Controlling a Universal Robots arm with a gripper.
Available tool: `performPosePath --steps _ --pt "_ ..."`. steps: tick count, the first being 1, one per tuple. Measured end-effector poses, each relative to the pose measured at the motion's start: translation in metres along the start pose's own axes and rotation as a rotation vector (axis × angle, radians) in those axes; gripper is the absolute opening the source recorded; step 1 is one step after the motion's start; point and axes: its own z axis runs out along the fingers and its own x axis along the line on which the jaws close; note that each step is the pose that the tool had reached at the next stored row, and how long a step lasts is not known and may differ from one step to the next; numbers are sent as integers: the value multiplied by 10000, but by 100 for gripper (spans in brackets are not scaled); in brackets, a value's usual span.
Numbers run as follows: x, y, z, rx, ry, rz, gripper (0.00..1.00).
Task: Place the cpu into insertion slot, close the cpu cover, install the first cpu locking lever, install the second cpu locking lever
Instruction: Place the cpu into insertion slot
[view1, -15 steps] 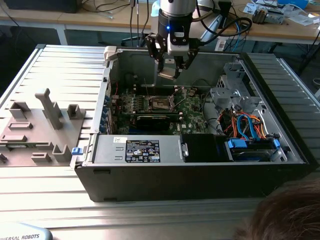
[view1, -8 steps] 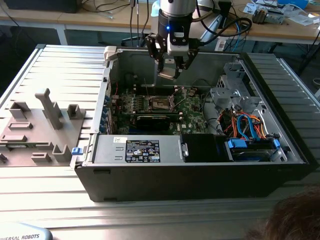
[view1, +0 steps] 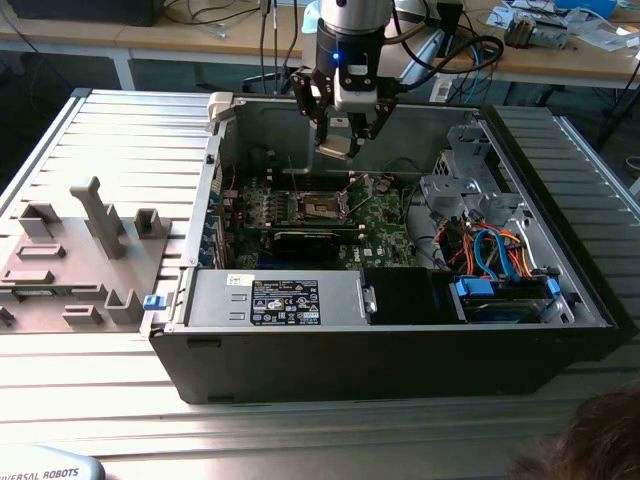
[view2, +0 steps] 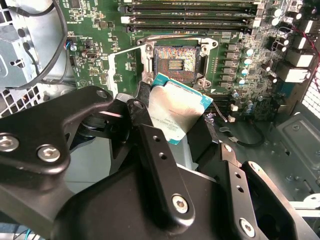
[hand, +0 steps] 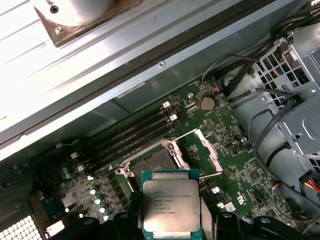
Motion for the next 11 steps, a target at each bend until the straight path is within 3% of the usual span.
performPosePath --steps 11 --pt "0 0 7 -1 -4 68 54"
